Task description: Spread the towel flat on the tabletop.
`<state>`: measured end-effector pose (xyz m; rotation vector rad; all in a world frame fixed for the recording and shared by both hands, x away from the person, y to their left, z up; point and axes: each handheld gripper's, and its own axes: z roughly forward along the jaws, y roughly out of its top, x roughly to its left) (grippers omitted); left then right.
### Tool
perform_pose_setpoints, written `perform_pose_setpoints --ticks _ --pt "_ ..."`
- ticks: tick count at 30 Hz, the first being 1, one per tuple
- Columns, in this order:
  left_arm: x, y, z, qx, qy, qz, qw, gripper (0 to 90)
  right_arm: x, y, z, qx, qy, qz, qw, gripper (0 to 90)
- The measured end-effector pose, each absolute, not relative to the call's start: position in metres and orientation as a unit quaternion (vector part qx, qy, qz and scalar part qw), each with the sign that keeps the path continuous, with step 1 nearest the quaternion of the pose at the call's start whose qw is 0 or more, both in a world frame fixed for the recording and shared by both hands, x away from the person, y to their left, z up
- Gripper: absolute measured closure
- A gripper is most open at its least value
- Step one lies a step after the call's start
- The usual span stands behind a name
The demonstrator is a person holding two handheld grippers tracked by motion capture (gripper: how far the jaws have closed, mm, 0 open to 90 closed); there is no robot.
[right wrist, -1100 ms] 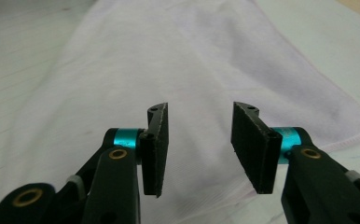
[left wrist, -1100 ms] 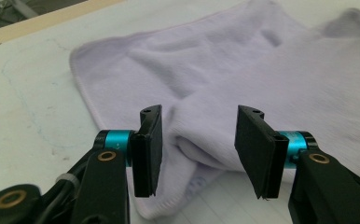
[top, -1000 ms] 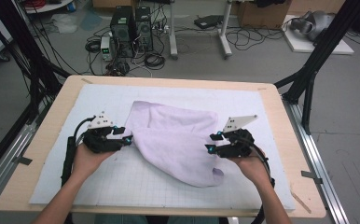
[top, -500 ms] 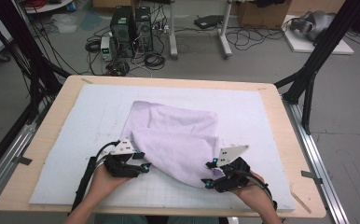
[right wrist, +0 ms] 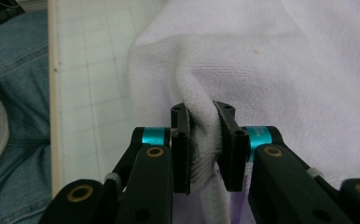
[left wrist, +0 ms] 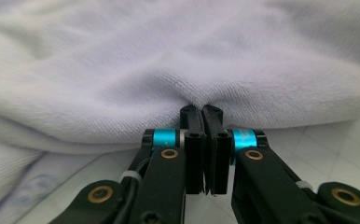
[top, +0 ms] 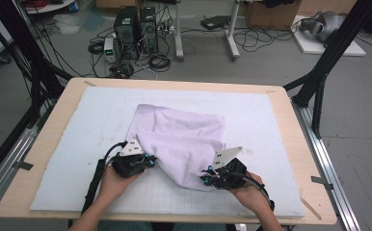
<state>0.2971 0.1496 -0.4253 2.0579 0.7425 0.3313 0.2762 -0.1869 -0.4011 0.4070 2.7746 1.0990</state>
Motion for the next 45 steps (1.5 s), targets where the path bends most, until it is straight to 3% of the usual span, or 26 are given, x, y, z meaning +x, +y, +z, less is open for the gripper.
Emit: perform_pose_setpoints --ticks 8,12,16,19,25,29,36,38,45 --pt "0.281 0.184 -0.376 0.809 0.302 0.168 0.475 87.6 0.271 -0.170 -0.350 0.100 0.893 0.435 0.058 79.2" --pt "0.293 0.188 -0.367 0.804 0.312 0.187 0.470 87.5 0.285 -0.168 -0.338 0.113 0.897 0.416 0.095 79.0" --pt "0.327 0.179 -0.383 0.809 0.334 0.176 0.452 87.3 0.325 -0.177 -0.352 0.174 0.896 0.395 0.106 79.0" --pt "0.353 0.170 -0.401 0.810 0.354 0.161 0.439 87.1 0.364 -0.185 -0.377 0.234 0.895 0.369 0.086 78.9" --pt "0.380 0.160 -0.431 0.819 0.377 0.132 0.412 85.7 0.393 -0.192 -0.409 0.281 0.888 0.359 0.052 78.1" --pt "0.378 0.162 -0.430 0.826 0.364 0.130 0.410 73.7 0.394 -0.193 -0.415 0.281 0.880 0.380 0.045 72.0" --pt "0.360 0.167 -0.411 0.823 0.352 0.127 0.428 46.3 0.375 -0.197 -0.394 0.278 0.857 0.430 0.064 42.4" --pt "0.352 0.169 -0.407 0.823 0.347 0.127 0.430 42.4 0.367 -0.197 -0.388 0.275 0.854 0.435 0.068 36.4" --pt "0.319 0.174 -0.401 0.831 0.319 0.133 0.435 37.1 0.328 -0.200 -0.374 0.240 0.855 0.451 0.084 34.8"
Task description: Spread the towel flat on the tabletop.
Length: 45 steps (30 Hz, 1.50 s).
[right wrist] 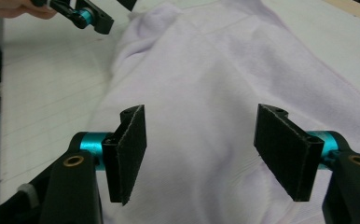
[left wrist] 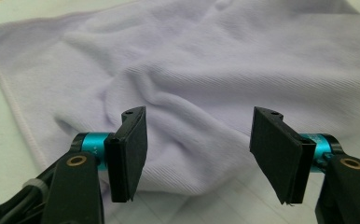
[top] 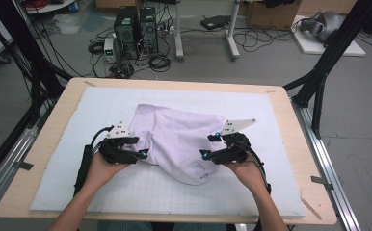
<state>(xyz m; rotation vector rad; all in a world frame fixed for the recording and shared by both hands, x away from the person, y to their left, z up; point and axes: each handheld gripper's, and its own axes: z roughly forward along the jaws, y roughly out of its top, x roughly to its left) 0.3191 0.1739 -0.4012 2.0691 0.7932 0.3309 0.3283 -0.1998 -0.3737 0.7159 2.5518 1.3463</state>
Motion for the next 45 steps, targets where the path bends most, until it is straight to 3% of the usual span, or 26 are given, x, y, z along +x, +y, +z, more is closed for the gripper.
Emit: perform_pose_setpoints --ticks 5,12,17,20,27,33,37,42,45 --pt "0.304 0.168 -0.411 0.840 0.300 0.120 0.436 43.0 0.307 -0.195 -0.380 0.208 0.874 0.432 0.075 44.4" --pt "0.313 0.144 -0.434 0.862 0.288 0.122 0.398 55.9 0.306 -0.190 -0.414 0.213 0.894 0.391 0.059 47.3" --pt "0.316 0.136 -0.440 0.863 0.284 0.131 0.396 79.1 0.309 -0.181 -0.423 0.197 0.899 0.388 0.051 74.2" --pt "0.312 0.143 -0.433 0.860 0.283 0.134 0.404 83.0 0.306 -0.181 -0.417 0.187 0.899 0.393 0.050 81.3" --pt "0.300 0.180 -0.398 0.825 0.298 0.147 0.457 83.8 0.306 -0.193 -0.387 0.191 0.881 0.429 0.059 83.2" --pt "0.319 0.200 -0.374 0.791 0.334 0.182 0.478 84.2 0.334 -0.196 -0.361 0.213 0.876 0.424 0.092 83.5" --pt "0.347 0.193 -0.389 0.797 0.364 0.189 0.443 84.1 0.366 -0.189 -0.376 0.249 0.875 0.406 0.086 83.4" --pt "0.377 0.185 -0.420 0.799 0.401 0.152 0.422 84.0 0.397 -0.187 -0.409 0.293 0.876 0.379 0.060 83.2" --pt "0.379 0.184 -0.423 0.796 0.406 0.146 0.425 81.9 0.402 -0.188 -0.414 0.300 0.868 0.392 0.052 78.4"
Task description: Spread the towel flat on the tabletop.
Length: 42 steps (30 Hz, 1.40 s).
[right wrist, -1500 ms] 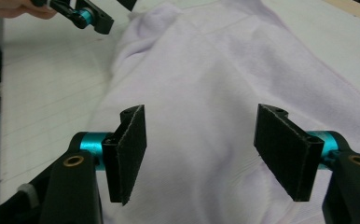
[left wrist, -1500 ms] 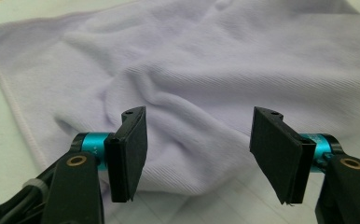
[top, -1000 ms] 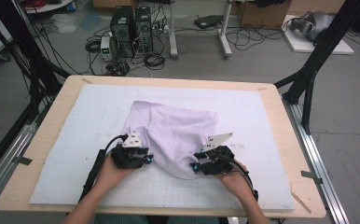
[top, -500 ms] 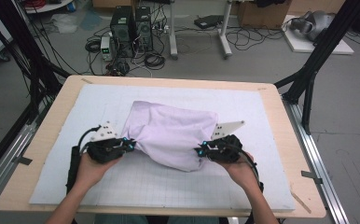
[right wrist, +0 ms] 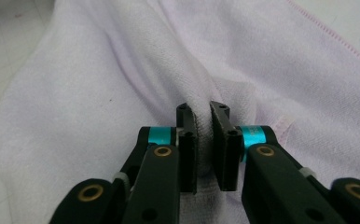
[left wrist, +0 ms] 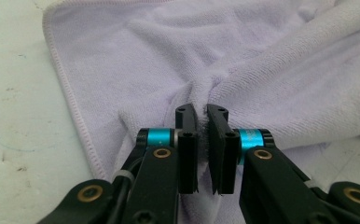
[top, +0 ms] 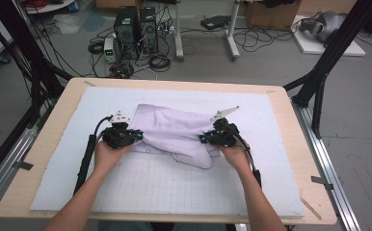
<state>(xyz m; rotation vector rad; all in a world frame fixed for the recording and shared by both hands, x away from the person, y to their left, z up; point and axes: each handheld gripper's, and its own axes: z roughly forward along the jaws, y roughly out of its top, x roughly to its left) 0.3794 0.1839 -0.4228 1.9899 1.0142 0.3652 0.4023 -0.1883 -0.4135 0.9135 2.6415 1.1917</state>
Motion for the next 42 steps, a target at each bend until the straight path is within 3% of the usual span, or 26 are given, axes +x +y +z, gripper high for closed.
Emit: perform_pose_setpoints --ticks 3,6,12,17,21,31,35,38,42 --pt "0.374 0.188 -0.415 0.798 0.397 0.152 0.427 69.8 0.397 -0.192 -0.405 0.290 0.868 0.396 0.071 69.5" --pt "0.364 0.195 -0.404 0.799 0.388 0.166 0.428 61.7 0.388 -0.197 -0.395 0.285 0.864 0.407 0.081 66.2" --pt "0.341 0.206 -0.386 0.793 0.373 0.180 0.447 54.6 0.365 -0.202 -0.374 0.268 0.861 0.416 0.115 55.4" --pt "0.325 0.201 -0.390 0.803 0.355 0.173 0.447 54.8 0.353 -0.205 -0.362 0.251 0.863 0.420 0.125 54.5" --pt "0.323 0.193 -0.402 0.807 0.349 0.175 0.442 61.9 0.344 -0.202 -0.361 0.231 0.866 0.429 0.115 52.8" --pt "0.348 0.160 -0.434 0.814 0.370 0.162 0.418 63.2 0.337 -0.177 -0.394 0.195 0.891 0.403 0.076 49.7" --pt "0.358 0.155 -0.442 0.803 0.386 0.158 0.425 73.5 0.342 -0.165 -0.401 0.186 0.902 0.380 0.085 54.3" --pt "0.357 0.155 -0.441 0.804 0.385 0.151 0.428 83.0 0.346 -0.160 -0.409 0.188 0.910 0.360 0.086 66.5" --pt "0.347 0.161 -0.428 0.812 0.364 0.163 0.425 84.9 0.345 -0.163 -0.404 0.184 0.906 0.371 0.084 81.5"
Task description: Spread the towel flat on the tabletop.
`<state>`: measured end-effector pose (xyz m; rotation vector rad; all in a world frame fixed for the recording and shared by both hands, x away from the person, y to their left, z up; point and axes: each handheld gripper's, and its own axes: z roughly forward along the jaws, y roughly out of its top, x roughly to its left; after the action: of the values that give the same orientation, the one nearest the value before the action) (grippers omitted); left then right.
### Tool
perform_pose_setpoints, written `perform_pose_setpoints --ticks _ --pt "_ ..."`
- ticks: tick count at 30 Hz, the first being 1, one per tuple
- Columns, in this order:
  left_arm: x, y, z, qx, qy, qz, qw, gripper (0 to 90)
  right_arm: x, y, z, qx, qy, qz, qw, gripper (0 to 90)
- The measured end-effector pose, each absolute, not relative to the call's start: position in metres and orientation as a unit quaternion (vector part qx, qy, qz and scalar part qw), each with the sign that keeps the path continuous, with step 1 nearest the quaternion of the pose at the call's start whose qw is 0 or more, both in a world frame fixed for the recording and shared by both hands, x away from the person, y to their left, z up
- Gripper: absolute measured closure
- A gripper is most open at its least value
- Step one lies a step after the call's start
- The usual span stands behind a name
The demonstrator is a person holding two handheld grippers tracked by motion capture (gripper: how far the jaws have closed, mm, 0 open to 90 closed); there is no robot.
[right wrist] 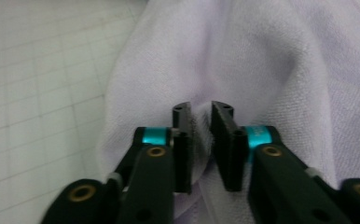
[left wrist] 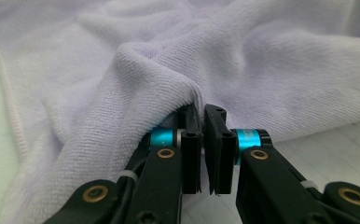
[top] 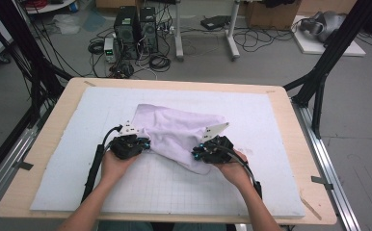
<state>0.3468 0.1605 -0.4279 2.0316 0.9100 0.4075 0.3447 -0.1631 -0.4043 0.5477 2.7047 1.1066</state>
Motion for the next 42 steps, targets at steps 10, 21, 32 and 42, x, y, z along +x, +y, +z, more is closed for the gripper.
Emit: perform_pose_setpoints --ticks 10,21,32,42 --pt "0.301 0.182 -0.371 0.805 0.326 0.184 0.460 85.2 0.316 -0.173 -0.364 0.161 0.885 0.427 0.092 85.0" --pt "0.347 0.168 -0.358 0.815 0.339 0.197 0.427 83.7 0.355 -0.177 -0.345 0.203 0.879 0.410 0.135 84.8" --pt "0.404 0.155 -0.413 0.795 0.416 0.145 0.417 73.4 0.412 -0.184 -0.402 0.299 0.875 0.368 0.098 81.1" --pt "0.362 0.179 -0.380 0.806 0.373 0.177 0.425 58.6 0.381 -0.193 -0.374 0.267 0.865 0.407 0.122 72.5"
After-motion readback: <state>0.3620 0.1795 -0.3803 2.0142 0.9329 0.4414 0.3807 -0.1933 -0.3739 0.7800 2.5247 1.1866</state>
